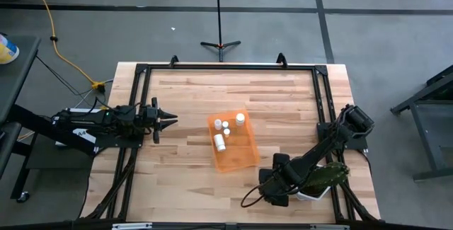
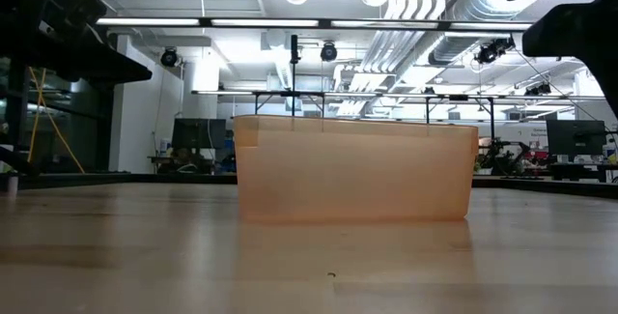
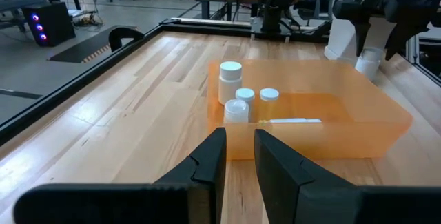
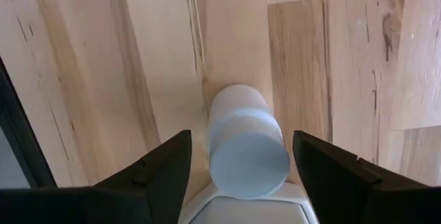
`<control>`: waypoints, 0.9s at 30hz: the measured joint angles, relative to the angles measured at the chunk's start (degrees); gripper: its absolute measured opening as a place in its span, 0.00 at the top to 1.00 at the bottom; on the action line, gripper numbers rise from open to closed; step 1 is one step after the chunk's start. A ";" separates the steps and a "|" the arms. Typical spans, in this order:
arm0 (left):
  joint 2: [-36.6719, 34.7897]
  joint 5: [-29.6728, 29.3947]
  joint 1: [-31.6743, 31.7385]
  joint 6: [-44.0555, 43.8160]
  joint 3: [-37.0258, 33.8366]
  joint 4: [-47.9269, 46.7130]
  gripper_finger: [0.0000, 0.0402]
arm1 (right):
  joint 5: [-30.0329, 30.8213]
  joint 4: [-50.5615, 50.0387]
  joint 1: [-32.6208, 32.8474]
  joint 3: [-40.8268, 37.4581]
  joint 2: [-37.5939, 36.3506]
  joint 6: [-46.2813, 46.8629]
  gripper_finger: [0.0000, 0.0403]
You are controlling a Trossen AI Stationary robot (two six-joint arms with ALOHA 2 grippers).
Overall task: Pick and place pill bottles into a basket
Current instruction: Put the large white pill bottle into the bin
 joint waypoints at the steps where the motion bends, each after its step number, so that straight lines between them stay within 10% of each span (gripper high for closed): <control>1: 0.01 0.00 0.00 0.01 0.00 0.00 0.72 | -0.14 -0.03 0.00 0.00 0.00 0.00 0.41; 11: 0.01 -0.04 0.00 0.01 0.00 -0.17 0.72 | -0.35 -0.09 -0.64 0.02 0.00 0.00 0.64; 27: 0.00 -0.09 0.00 -0.01 0.02 -1.42 0.72 | 12.20 -4.89 -10.61 19.80 0.00 -24.98 0.64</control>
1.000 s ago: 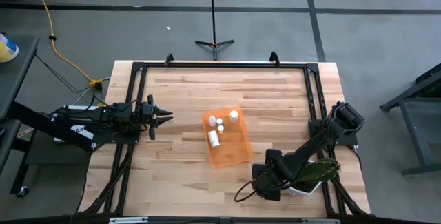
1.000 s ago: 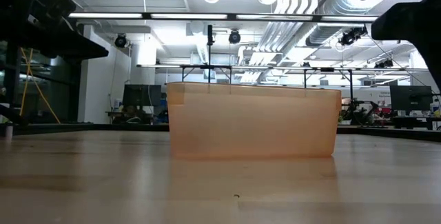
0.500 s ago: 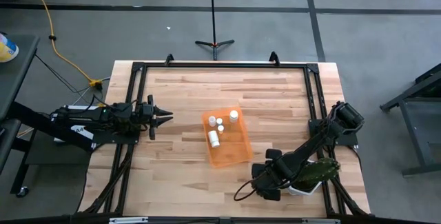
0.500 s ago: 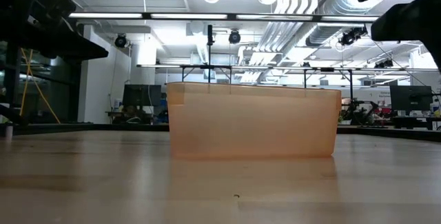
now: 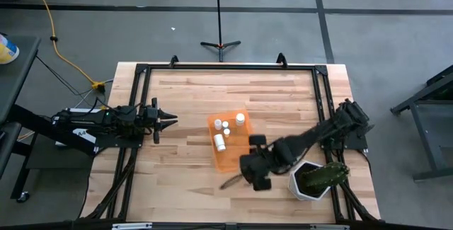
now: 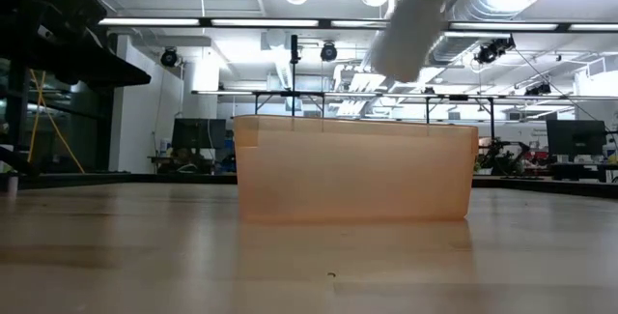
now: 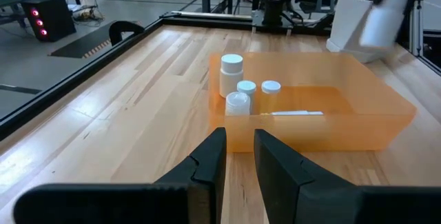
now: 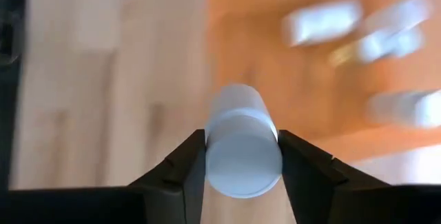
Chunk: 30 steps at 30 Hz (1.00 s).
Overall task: Pick and place pill bottles into a basket
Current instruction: Put the large white pill bottle into the bin
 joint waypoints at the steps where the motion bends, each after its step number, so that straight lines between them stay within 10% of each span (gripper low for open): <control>1: 0.01 0.00 0.00 0.00 0.00 0.00 0.72 | 1.04 -0.21 -1.22 1.16 0.00 -2.03 0.64; 15: -0.01 0.02 0.00 0.00 0.00 -0.02 0.72 | -9.00 1.22 -21.03 2.00 6.66 -21.20 0.64; 30: -0.01 0.04 0.00 0.01 0.00 -0.02 0.72 | -14.71 0.69 -25.08 1.97 13.57 -21.93 0.54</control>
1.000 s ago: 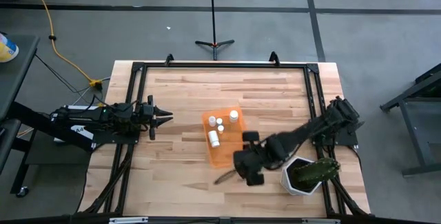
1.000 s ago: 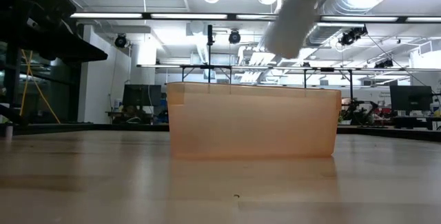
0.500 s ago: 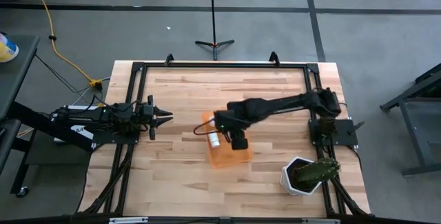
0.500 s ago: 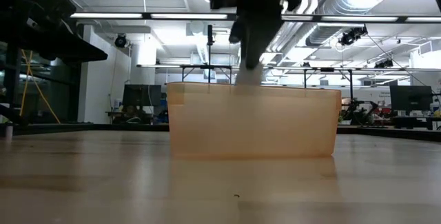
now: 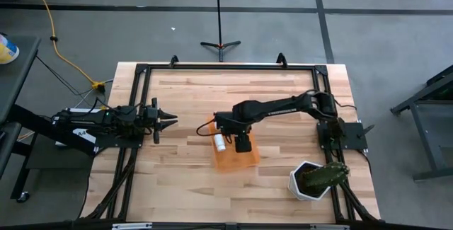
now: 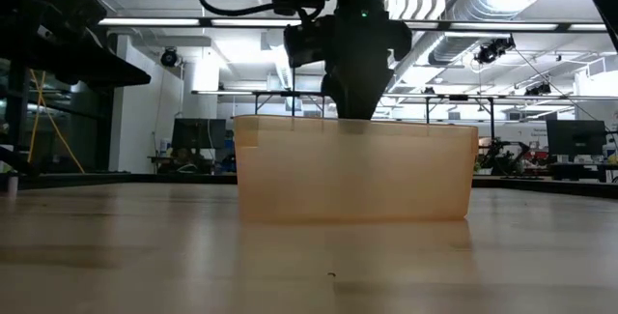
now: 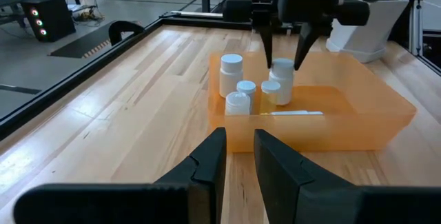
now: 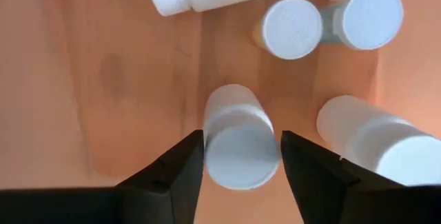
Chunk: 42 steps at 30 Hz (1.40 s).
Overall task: Pick and place pill bottles into a basket
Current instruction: Put the large white pill bottle into the bin, then return to Home Position
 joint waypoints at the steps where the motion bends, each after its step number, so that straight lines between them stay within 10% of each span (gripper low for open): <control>1: 0.00 0.01 0.00 0.00 0.00 0.00 0.72 | -0.11 0.03 -0.07 0.00 -0.01 -0.01 0.53; 11: 0.00 0.02 0.00 0.00 0.00 0.00 0.72 | 1.94 3.61 -0.42 0.02 -2.12 -1.93 0.43; 20: 0.00 0.37 0.00 -1.48 0.00 0.07 0.72 | -5.27 19.37 -4.17 0.11 -9.54 -9.47 0.54; 27: 0.00 0.41 0.00 -1.72 0.00 0.07 0.72 | 0.06 21.04 -5.73 0.00 -13.40 -8.76 0.69; 33: 0.00 0.48 0.00 -1.65 0.00 0.09 0.72 | -4.45 42.45 -4.35 -1.07 -15.80 -8.08 0.85; 38: 0.01 0.48 0.00 -1.50 0.00 0.22 0.72 | -7.24 79.84 -2.28 -20.52 -14.88 -7.10 0.95; 42: 0.00 0.57 0.00 -1.50 0.00 0.48 0.72 | -3.02 89.72 -4.31 -33.42 -19.04 -5.56 0.99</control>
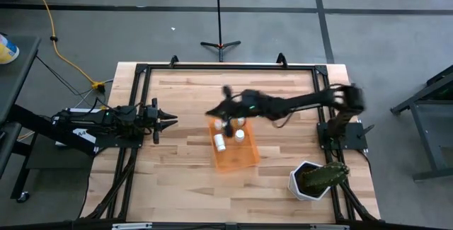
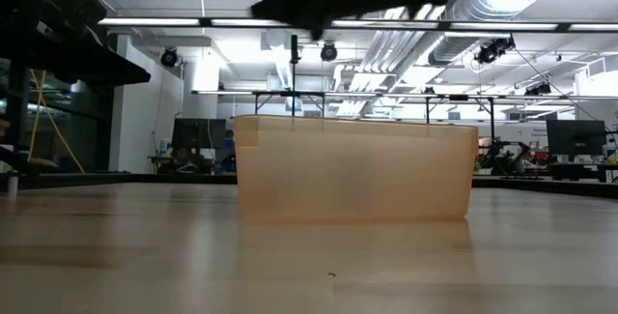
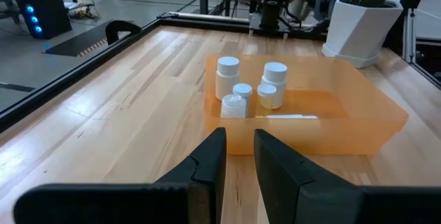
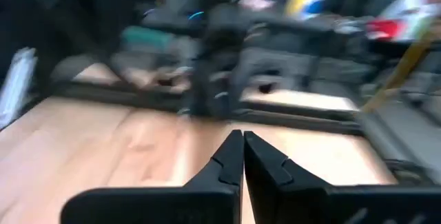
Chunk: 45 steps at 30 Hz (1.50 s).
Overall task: Pick and place pill bottles into a basket
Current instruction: Return to Home Position
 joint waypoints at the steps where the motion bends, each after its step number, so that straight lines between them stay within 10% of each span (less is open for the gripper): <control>1: 0.00 0.09 0.00 0.00 0.00 -0.01 0.72 | 1.58 0.94 -0.51 -2.59 -2.71 0.46 0.99; 19: -0.03 -1.97 0.00 4.00 -0.02 7.61 0.72 | 0.78 21.61 -7.93 -54.18 -45.38 8.64 0.99; 45: 0.21 -3.30 0.02 0.98 -3.20 13.82 0.72 | 1.49 -12.09 -8.38 -62.60 -84.33 9.62 1.00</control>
